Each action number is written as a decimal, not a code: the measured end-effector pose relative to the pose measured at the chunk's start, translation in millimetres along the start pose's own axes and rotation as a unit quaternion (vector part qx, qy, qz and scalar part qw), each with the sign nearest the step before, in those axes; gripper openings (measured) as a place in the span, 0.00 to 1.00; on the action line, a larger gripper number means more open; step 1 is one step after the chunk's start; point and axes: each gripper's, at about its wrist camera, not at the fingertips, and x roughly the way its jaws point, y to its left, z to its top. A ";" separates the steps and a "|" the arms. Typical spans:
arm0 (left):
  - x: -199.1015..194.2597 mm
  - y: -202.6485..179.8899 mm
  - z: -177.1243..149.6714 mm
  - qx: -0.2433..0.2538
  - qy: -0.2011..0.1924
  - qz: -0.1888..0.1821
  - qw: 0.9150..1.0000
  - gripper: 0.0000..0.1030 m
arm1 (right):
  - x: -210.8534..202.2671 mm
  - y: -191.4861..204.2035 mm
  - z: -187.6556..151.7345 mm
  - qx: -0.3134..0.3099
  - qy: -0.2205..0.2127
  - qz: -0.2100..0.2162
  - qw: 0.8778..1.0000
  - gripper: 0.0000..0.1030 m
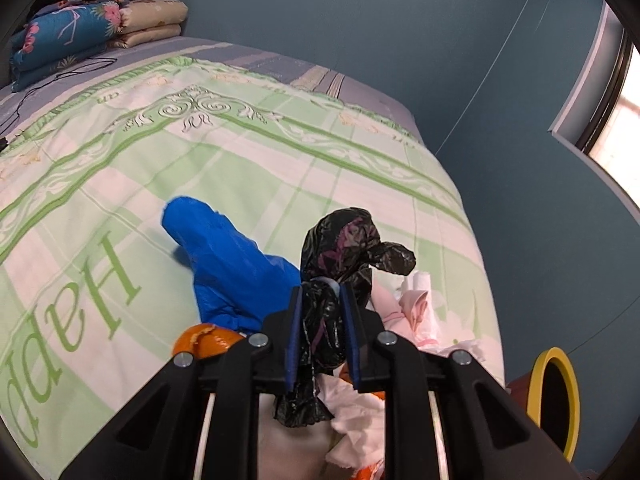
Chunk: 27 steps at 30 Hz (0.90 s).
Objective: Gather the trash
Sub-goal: 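Grasp black plastic bag with left tool while right tool grasps orange wrapper, then carry the black bag and orange wrapper over the yellow-rimmed bin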
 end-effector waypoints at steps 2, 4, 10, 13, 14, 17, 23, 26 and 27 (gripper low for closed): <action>-9.5 1.0 1.7 -0.002 -0.008 -0.002 1.000 0.17 | -4.9 0.7 -0.8 -0.002 -0.001 -0.001 1.000 0.03; -19.2 1.4 2.8 -0.004 -0.016 -0.003 1.000 0.17 | -11.6 1.0 -1.6 -0.007 -0.004 -0.006 1.000 0.03; -49.3 2.9 5.2 -0.006 -0.037 -0.003 0.999 0.17 | -29.7 -5.9 -4.2 -0.003 -0.013 -0.018 1.000 0.03; -62.7 4.1 5.4 -0.007 -0.045 -0.002 0.999 0.17 | -38.8 -11.1 -4.6 0.002 -0.020 -0.023 1.000 0.03; -65.9 4.7 4.9 -0.008 -0.047 -0.001 0.999 0.17 | -42.2 -12.5 -4.6 0.002 -0.023 -0.027 0.999 0.03; -76.9 5.9 4.9 -0.011 -0.054 0.000 0.998 0.17 | -49.4 -16.7 -3.2 0.005 -0.030 -0.031 0.999 0.03; -91.7 4.3 4.6 -0.009 -0.064 0.005 0.998 0.17 | -65.1 -23.6 0.1 0.010 -0.047 -0.044 0.998 0.03; -97.8 3.0 2.1 -0.010 -0.066 0.004 0.998 0.17 | -72.8 -28.6 1.5 0.016 -0.055 -0.050 0.997 0.03; -100.0 1.8 1.2 -0.009 -0.067 0.004 0.998 0.17 | -74.6 -30.0 2.3 0.018 -0.056 -0.052 0.997 0.03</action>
